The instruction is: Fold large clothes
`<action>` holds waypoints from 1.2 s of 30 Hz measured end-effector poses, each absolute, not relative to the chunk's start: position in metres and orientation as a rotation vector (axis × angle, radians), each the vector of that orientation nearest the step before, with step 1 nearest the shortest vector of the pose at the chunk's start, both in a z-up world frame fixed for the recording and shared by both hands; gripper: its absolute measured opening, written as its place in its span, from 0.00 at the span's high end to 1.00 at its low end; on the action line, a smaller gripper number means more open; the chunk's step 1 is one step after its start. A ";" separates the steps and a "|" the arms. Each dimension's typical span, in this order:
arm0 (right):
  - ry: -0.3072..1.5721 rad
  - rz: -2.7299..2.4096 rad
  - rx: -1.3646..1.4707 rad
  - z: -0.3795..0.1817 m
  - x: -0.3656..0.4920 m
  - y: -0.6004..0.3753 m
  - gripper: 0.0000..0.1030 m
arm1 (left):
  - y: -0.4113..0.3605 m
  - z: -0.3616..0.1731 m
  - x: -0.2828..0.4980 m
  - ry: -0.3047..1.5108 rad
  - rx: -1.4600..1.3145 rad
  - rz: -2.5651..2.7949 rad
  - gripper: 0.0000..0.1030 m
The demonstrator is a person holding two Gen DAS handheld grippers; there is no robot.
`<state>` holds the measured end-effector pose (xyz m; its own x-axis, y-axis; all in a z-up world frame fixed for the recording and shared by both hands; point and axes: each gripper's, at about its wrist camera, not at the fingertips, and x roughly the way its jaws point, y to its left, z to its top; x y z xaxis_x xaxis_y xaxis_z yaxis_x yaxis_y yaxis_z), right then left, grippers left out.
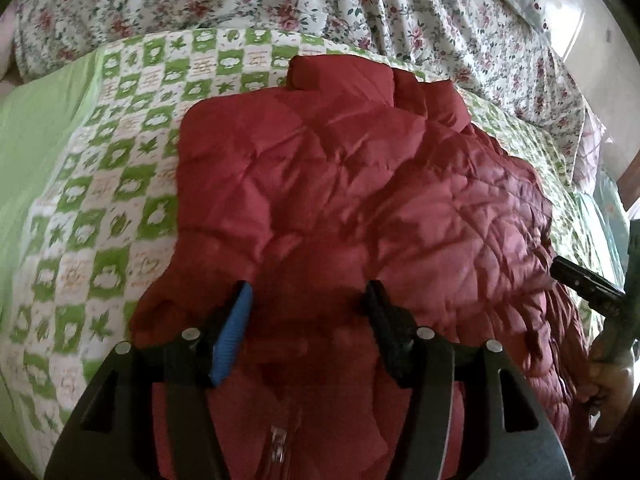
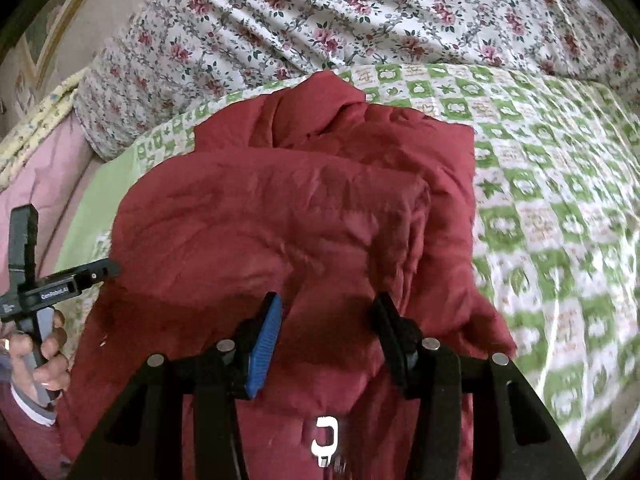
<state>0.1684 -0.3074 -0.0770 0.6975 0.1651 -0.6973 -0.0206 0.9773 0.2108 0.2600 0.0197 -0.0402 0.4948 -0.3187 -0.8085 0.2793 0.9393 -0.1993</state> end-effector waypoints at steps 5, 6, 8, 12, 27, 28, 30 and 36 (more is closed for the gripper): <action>0.816 0.113 0.243 -0.076 0.141 -0.310 0.47 | 0.032 -0.044 0.240 1.017 -0.063 -0.364 0.43; 0.819 0.112 0.247 -0.076 0.136 -0.310 0.46 | 0.035 -0.044 0.235 1.022 -0.064 -0.360 0.43; 0.826 0.112 0.263 -0.075 0.123 -0.312 0.44 | 0.041 -0.046 0.225 1.026 -0.071 -0.357 0.43; 0.825 0.106 0.301 -0.073 0.098 -0.320 0.39 | 0.059 -0.047 0.201 1.025 -0.094 -0.352 0.43; 0.827 0.006 0.320 -0.076 0.009 -0.344 0.34 | 0.116 -0.052 0.136 1.044 -0.195 -0.303 0.43; 0.834 -0.014 0.310 -0.078 0.004 -0.345 0.34 | 0.118 -0.053 0.133 1.045 -0.194 -0.301 0.43; 0.844 -0.033 0.296 -0.081 -0.004 -0.347 0.33 | 0.123 -0.055 0.125 1.050 -0.195 -0.302 0.43; 0.893 -0.032 0.295 -0.096 -0.028 -0.344 0.33 | 0.135 -0.062 0.105 1.063 -0.199 -0.288 0.43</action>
